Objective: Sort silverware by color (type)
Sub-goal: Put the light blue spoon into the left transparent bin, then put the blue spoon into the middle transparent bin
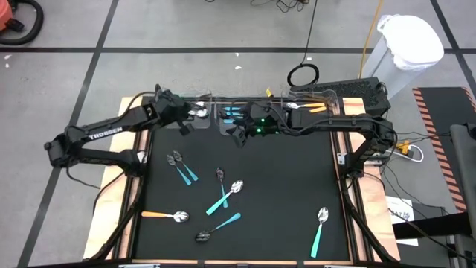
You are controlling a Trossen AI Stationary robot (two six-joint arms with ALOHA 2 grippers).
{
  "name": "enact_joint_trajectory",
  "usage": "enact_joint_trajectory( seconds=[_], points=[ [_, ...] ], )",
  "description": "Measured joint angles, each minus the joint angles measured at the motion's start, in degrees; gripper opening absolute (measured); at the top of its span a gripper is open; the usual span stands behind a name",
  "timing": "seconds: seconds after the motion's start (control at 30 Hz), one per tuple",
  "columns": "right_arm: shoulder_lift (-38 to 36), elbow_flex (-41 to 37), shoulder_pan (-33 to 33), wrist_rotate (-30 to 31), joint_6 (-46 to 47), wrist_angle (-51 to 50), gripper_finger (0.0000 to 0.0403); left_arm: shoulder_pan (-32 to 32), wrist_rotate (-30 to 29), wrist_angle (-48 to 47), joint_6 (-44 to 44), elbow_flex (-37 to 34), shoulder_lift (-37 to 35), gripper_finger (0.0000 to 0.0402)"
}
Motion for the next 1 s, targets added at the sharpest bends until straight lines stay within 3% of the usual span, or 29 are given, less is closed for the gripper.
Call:
enact_joint_trajectory(
  seconds=[0.33, 0.6, 0.77, 1.0],
  points=[
    [0.0, 0.0, -5.35, -6.35, -3.63, -0.84, 0.0243, 8.43, 2.09, 0.27, 3.89, 0.0, 8.42, 0.0054],
    [0.0, 0.0, -8.23, -10.36, -3.96, -3.47, 0.0243, 9.93, -0.8, 4.07, -1.18, 0.0, 11.15, 0.0156],
    [0.02, 0.0, -8.62, -10.39, -4.62, -3.93, 0.0243, 10.67, -3.85, 0.77, -10.62, 2.38, 11.11, 0.0224],
    [0.02, 0.0, -8.62, -10.34, -1.8, -3.94, 0.0243, 9.73, 4.34, -6.75, -19.27, 9.52, 9.91, 0.024]
  ],
)
